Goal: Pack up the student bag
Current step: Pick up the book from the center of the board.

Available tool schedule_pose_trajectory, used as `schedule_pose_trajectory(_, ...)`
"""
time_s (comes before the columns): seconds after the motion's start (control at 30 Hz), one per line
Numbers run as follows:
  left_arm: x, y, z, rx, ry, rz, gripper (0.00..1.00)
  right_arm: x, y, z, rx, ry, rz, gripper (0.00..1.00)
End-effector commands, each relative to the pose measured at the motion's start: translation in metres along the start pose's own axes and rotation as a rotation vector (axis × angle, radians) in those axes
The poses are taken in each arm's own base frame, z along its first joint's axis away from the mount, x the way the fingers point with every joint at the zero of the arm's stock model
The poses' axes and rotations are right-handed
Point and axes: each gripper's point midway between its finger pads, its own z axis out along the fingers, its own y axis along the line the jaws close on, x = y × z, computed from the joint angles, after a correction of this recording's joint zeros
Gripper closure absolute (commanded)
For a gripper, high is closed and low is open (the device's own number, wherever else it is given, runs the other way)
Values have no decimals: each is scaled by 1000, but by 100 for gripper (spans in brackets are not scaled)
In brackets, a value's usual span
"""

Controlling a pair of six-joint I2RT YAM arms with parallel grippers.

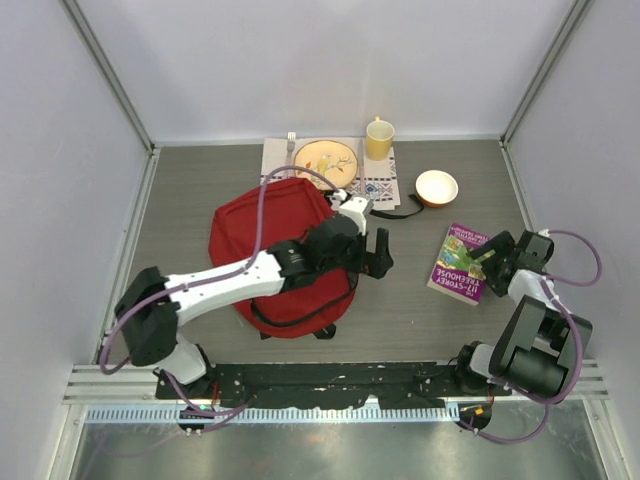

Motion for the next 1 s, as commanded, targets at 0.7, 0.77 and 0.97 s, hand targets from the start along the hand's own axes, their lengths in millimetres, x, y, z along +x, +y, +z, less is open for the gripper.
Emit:
schedule_pose_trajectory(0.7,21,-61,219,258,18,-157,0,81,-10,2,-8,278,-18,11)
schedule_pose_trajectory(0.77,30,-61,225,270,42,-169,0,81,-9,2,-16,278,-22,11)
schedule_pose_trajectory(0.97,34,-75,223,348,66,-232,25,84,-5,1,-32,291,-28,11)
